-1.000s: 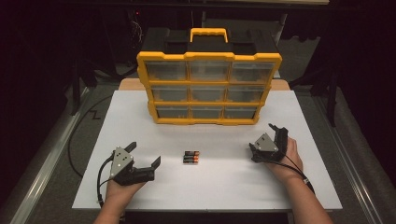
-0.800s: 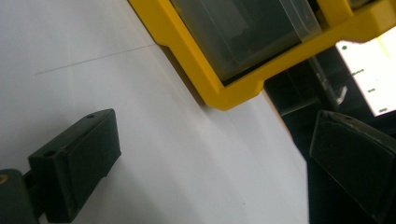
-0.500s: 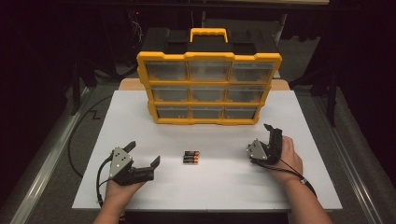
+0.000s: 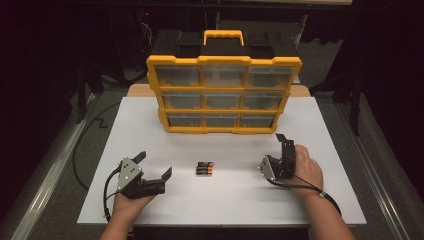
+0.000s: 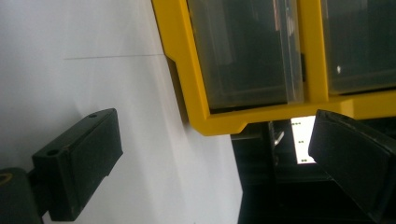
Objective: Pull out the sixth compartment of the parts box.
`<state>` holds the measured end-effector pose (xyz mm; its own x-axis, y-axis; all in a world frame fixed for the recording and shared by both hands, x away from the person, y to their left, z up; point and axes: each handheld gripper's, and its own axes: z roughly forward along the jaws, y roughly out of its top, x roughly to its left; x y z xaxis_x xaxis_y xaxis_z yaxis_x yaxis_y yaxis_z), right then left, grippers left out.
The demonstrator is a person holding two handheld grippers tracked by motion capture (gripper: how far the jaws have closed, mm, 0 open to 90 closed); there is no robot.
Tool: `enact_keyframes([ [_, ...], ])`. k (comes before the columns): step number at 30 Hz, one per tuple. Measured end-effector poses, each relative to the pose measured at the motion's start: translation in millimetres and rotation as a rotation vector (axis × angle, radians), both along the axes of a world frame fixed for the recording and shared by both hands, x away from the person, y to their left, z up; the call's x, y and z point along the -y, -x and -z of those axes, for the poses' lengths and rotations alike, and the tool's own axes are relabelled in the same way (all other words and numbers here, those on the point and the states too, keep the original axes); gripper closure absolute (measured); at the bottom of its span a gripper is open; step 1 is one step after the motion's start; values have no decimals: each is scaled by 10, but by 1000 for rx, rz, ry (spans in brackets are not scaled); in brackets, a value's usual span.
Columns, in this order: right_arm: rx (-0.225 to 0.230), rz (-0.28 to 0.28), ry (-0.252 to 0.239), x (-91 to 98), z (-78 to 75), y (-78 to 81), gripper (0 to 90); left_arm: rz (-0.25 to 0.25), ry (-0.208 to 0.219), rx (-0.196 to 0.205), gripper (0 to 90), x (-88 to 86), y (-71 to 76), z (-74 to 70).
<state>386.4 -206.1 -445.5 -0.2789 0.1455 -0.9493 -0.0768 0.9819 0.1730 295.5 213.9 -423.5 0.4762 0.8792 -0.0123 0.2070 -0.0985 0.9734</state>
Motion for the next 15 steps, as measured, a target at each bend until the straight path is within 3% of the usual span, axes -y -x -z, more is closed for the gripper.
enact_keyframes([
  [11,60,-5,106,-70,29,32,49,4,3,1,8,1,2,0],
  [12,81,-16,141,-86,25,30,50,4,1,1,8,0,4,-1],
  [15,98,-23,174,-100,21,36,50,2,1,3,8,-1,6,-2],
])
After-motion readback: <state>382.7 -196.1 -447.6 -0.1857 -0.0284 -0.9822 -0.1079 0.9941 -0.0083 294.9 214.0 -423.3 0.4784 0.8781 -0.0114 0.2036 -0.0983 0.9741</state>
